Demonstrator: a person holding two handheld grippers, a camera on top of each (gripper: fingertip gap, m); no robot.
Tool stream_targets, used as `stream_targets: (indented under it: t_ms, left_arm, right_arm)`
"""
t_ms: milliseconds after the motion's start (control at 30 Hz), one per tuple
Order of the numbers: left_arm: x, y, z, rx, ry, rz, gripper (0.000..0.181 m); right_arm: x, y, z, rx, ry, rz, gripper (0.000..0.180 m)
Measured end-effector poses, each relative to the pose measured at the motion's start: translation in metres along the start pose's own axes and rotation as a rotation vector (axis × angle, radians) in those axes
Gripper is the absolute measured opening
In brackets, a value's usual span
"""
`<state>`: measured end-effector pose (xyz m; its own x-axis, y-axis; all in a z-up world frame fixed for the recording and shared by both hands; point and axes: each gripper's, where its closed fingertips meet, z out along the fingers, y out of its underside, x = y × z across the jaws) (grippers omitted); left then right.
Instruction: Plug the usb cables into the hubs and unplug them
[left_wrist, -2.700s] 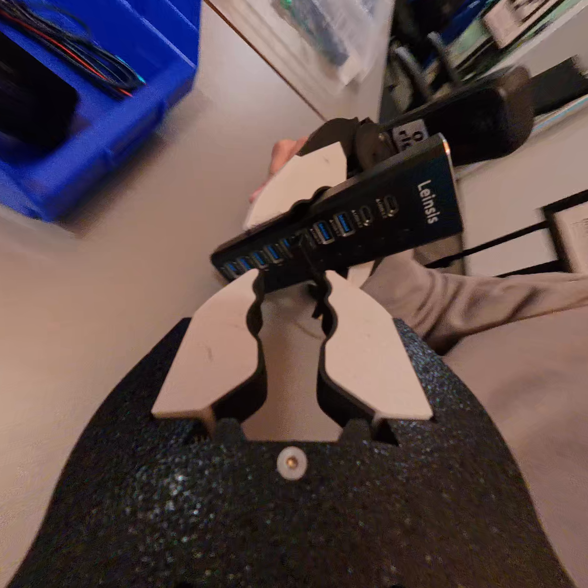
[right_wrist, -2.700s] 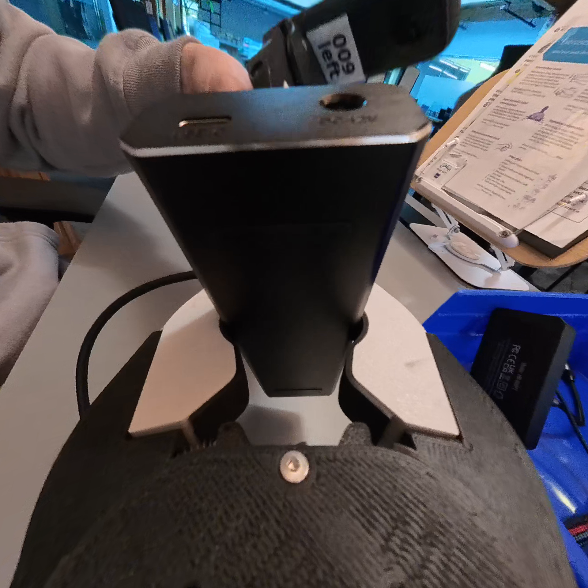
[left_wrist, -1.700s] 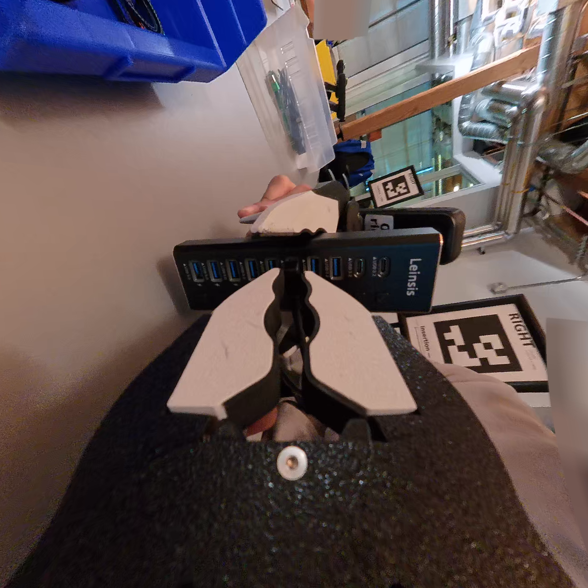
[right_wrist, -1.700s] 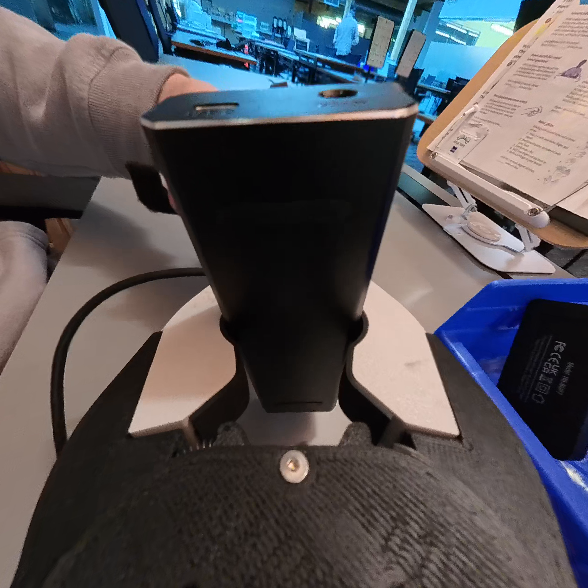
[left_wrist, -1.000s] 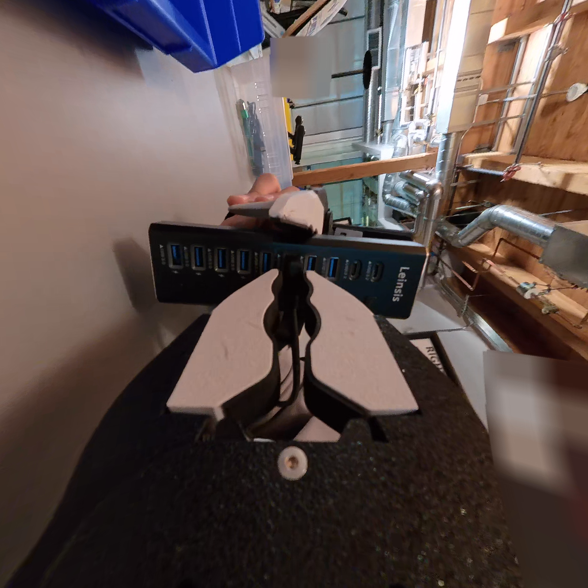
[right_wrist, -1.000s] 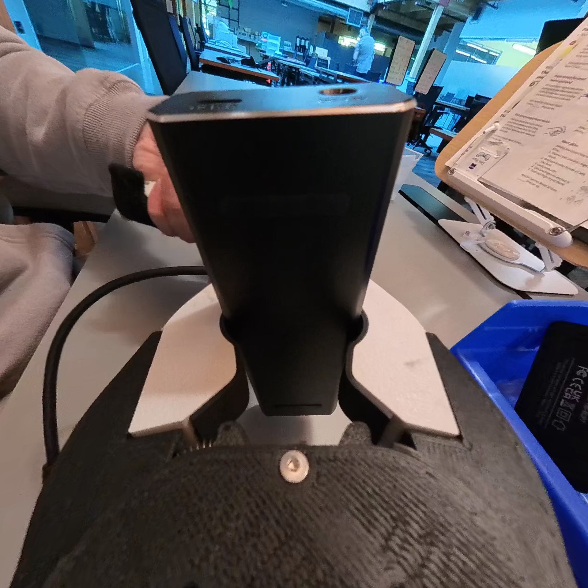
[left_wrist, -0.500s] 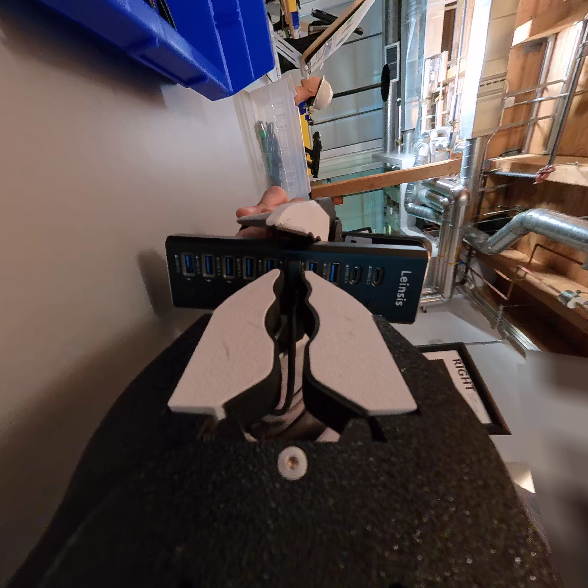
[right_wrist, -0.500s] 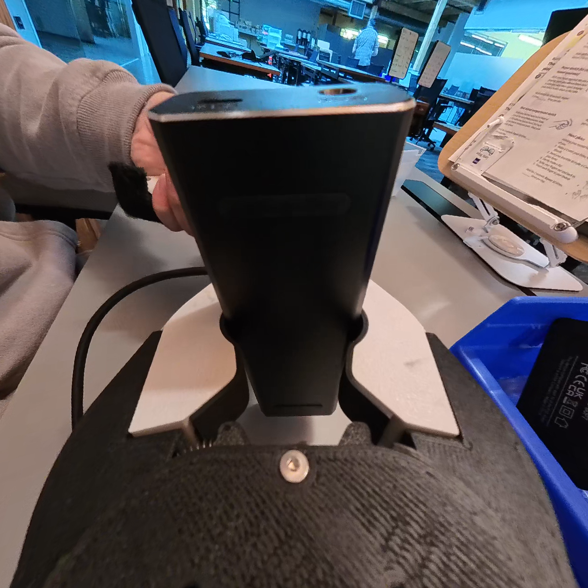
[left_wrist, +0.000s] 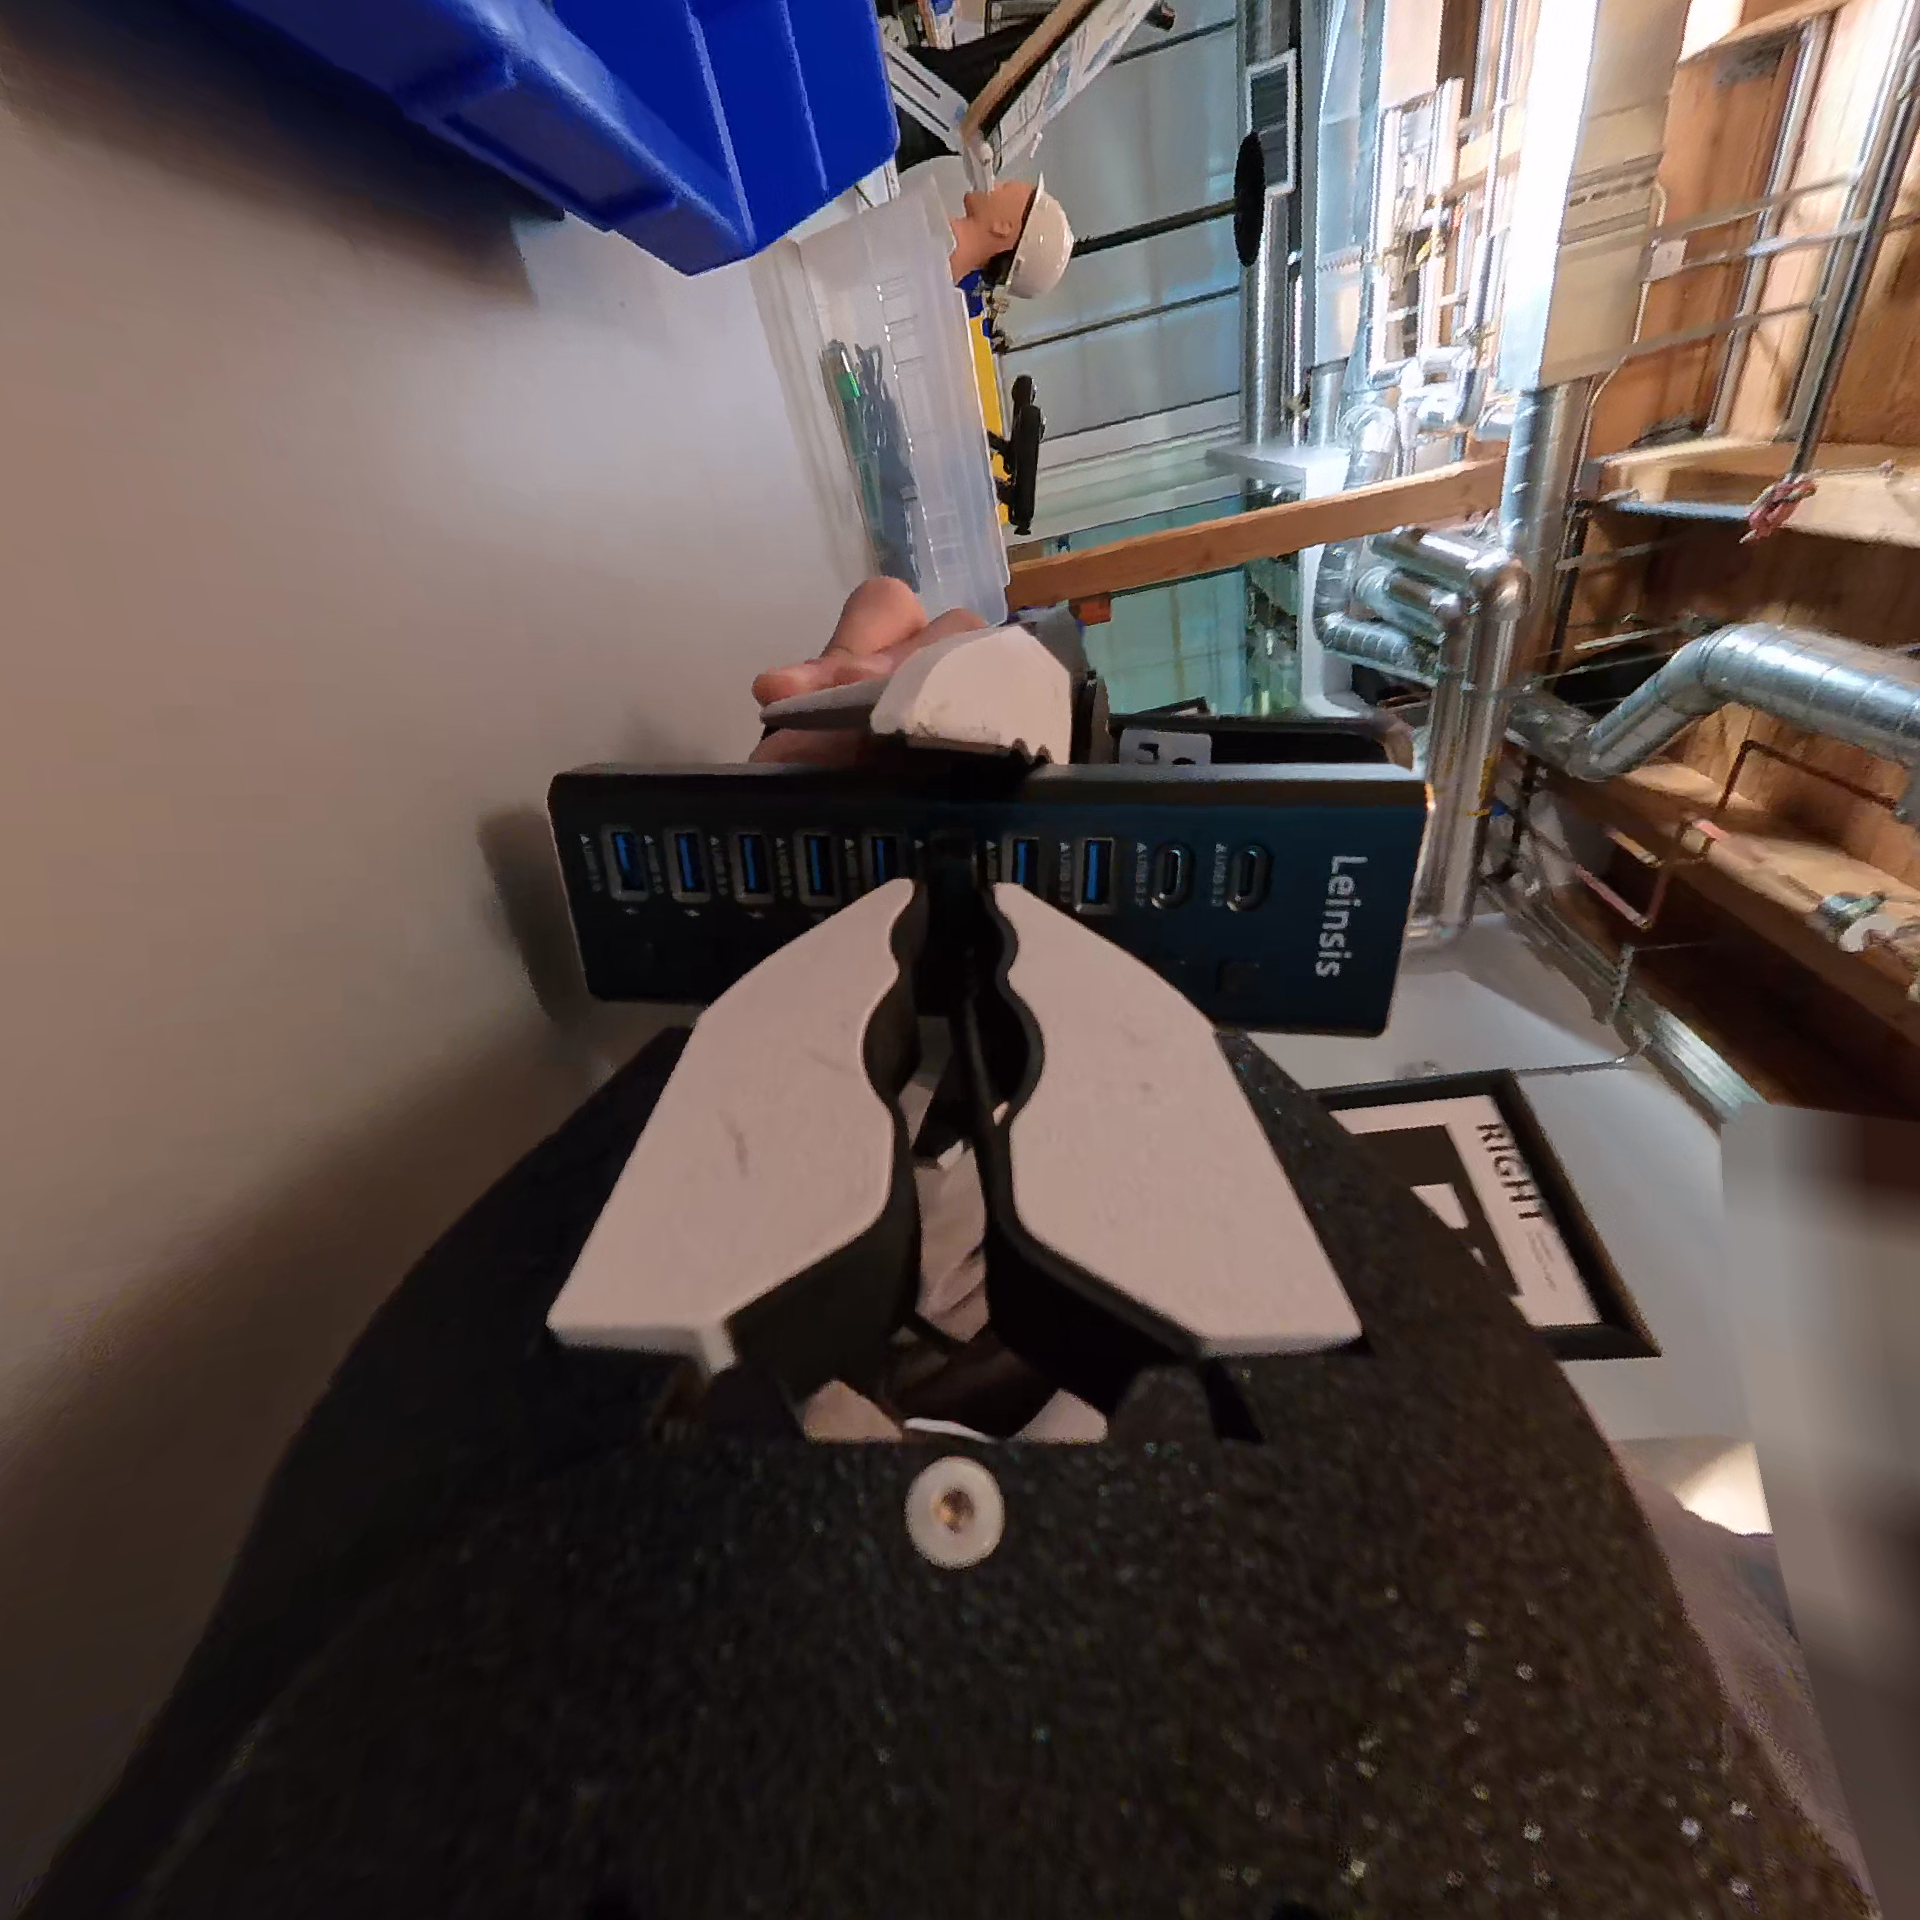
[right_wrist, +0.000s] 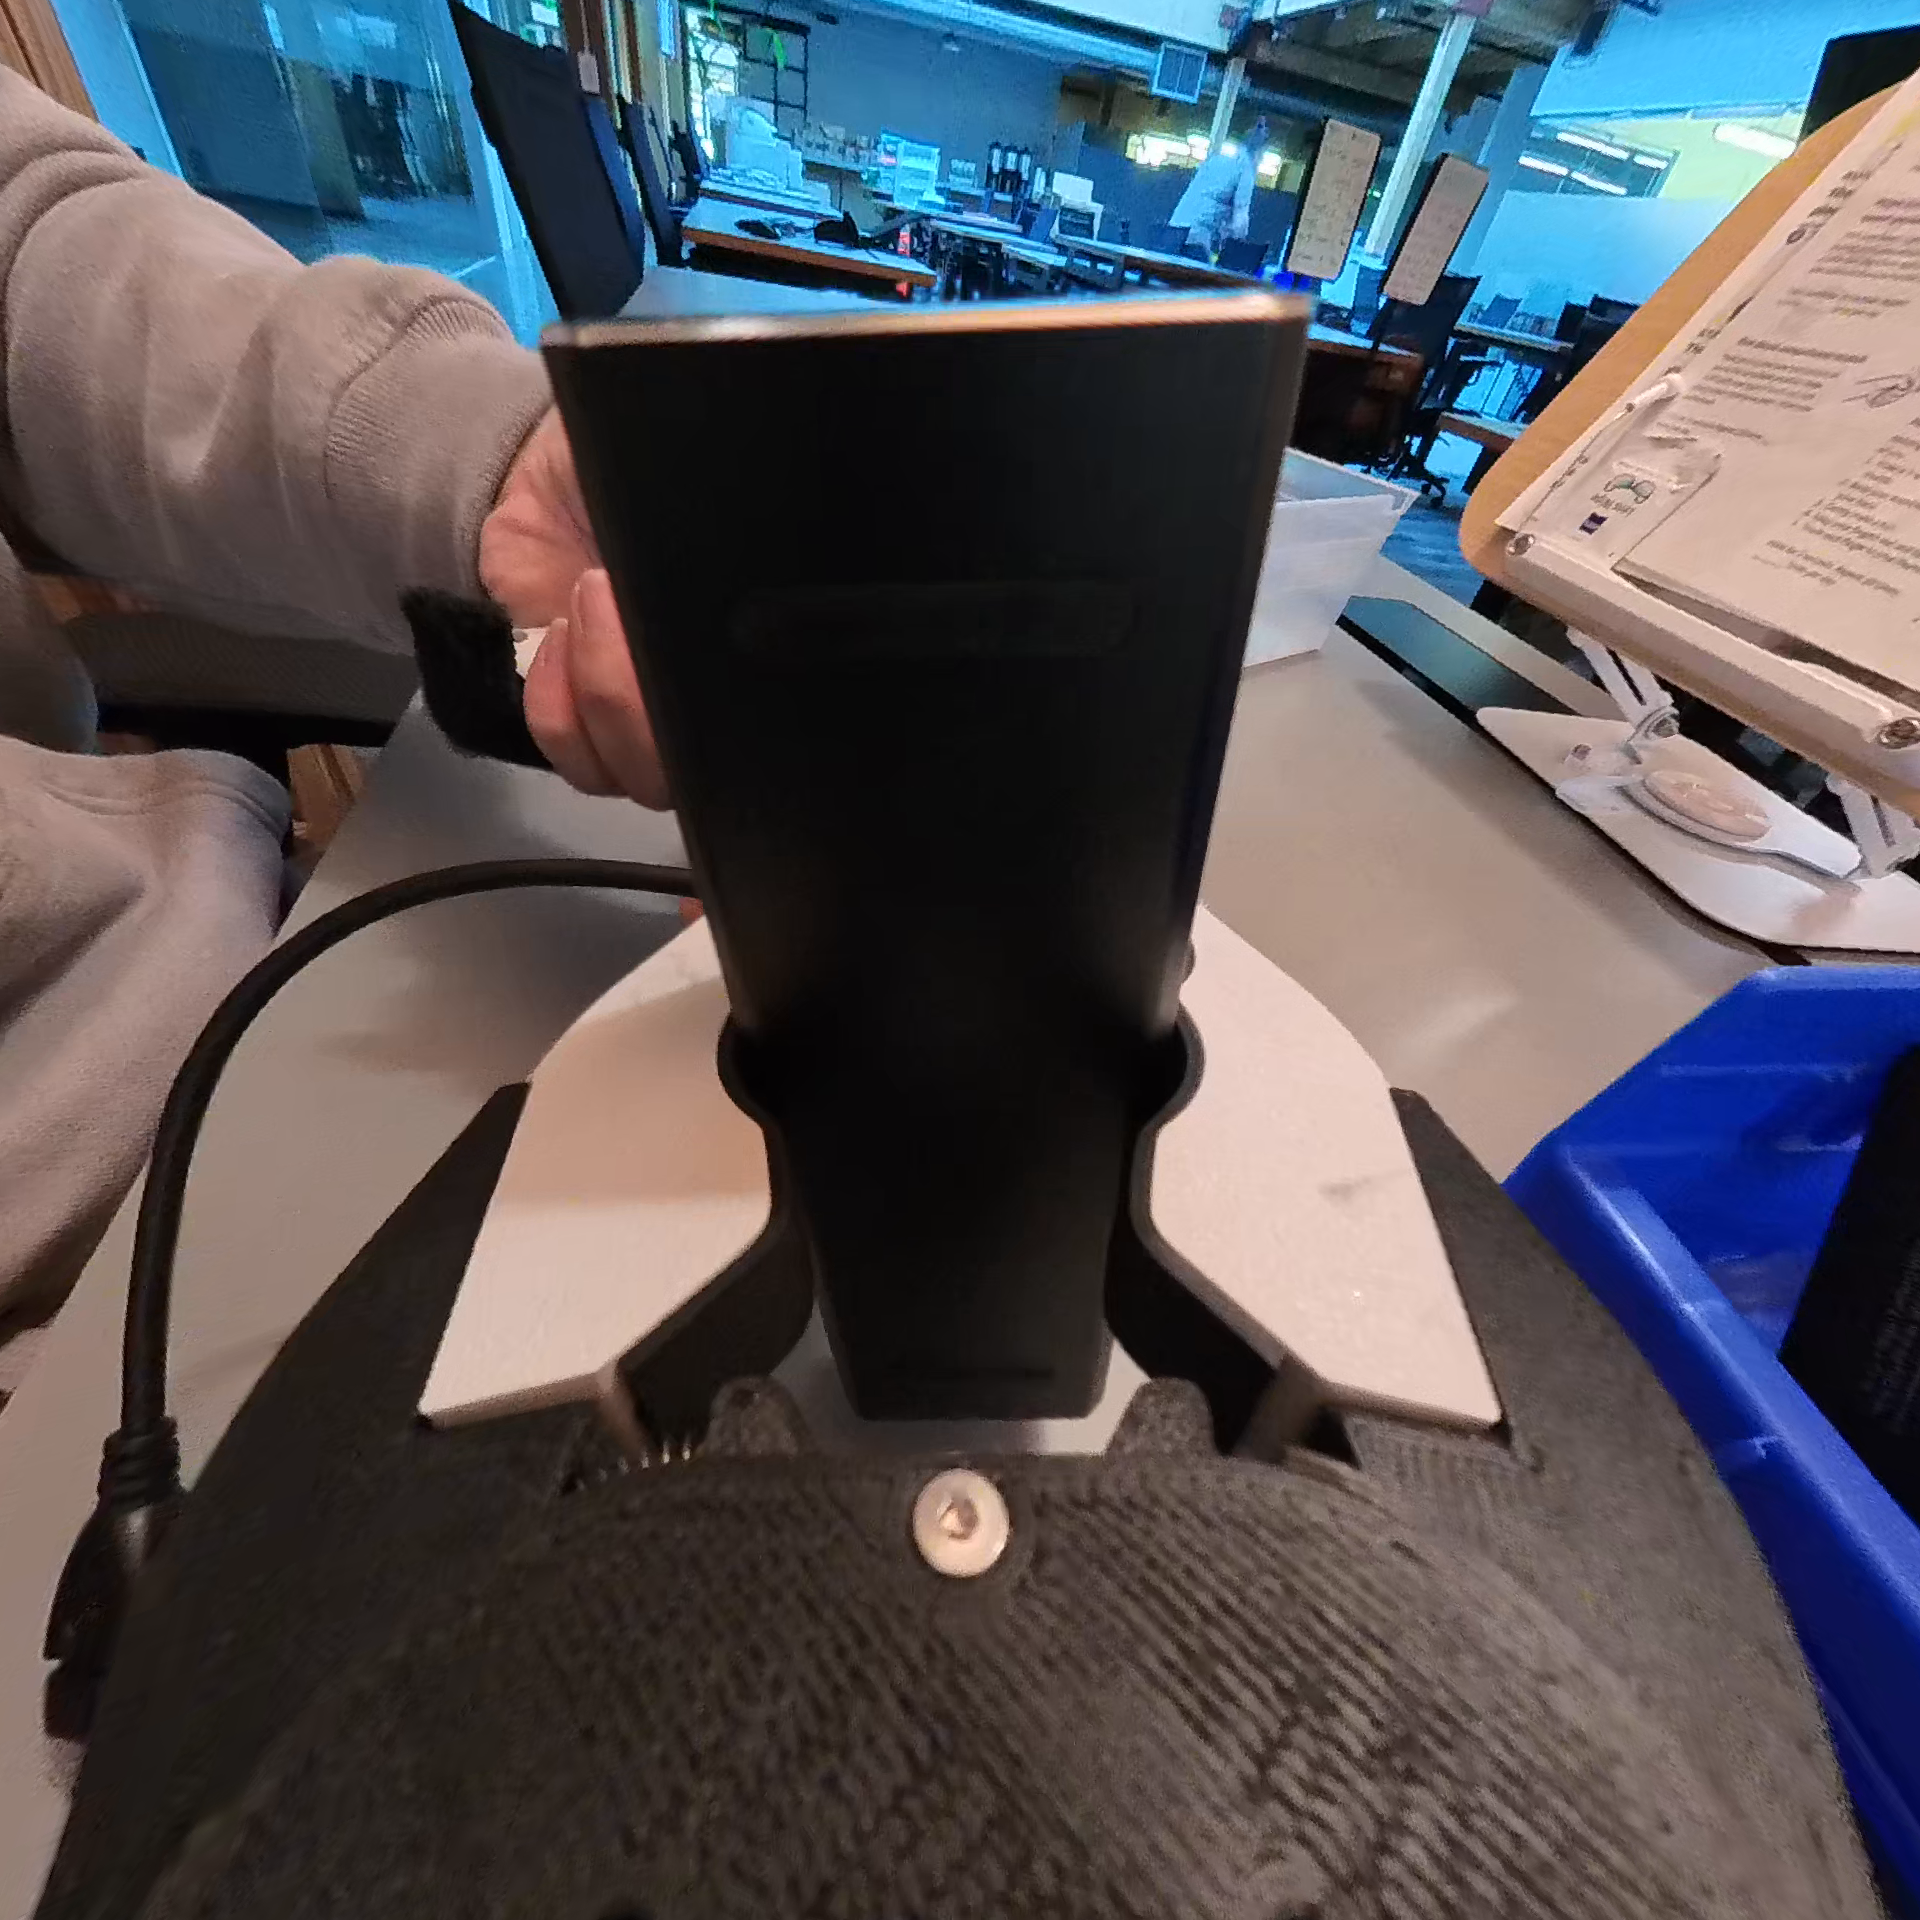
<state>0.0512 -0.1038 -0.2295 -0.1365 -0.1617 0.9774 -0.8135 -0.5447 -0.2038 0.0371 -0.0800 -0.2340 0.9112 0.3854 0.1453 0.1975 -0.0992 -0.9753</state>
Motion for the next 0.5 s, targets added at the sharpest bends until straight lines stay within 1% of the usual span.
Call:
stream_targets:
  t_ms: [67, 167, 300, 500]
  left_arm:
    - [0.001, 0.0008, 0.0001, 0.011, 0.037, -0.04, 0.008]
    - [-0.004, 0.0007, 0.0012, 0.036, 0.069, -0.094, 0.008]
    - [-0.0035, 0.0012, 0.0033, 0.061, 0.139, -0.174, 0.009]
    - [0.0001, -0.0005, 0.0086, 0.069, 0.131, -0.144, 0.009]
  right_arm:
    - [-0.0013, -0.0031, -0.0005, 0.027, -0.013, 0.004, 0.073]
    - [-0.0008, 0.0039, 0.0008, -0.013, -0.009, -0.008, 0.073]
    - [-0.0039, -0.0008, 0.002, 0.045, -0.036, 0.016, 0.073]
    - [-0.0009, -0.0032, -0.0019, 0.06, -0.023, 0.016, 0.073]
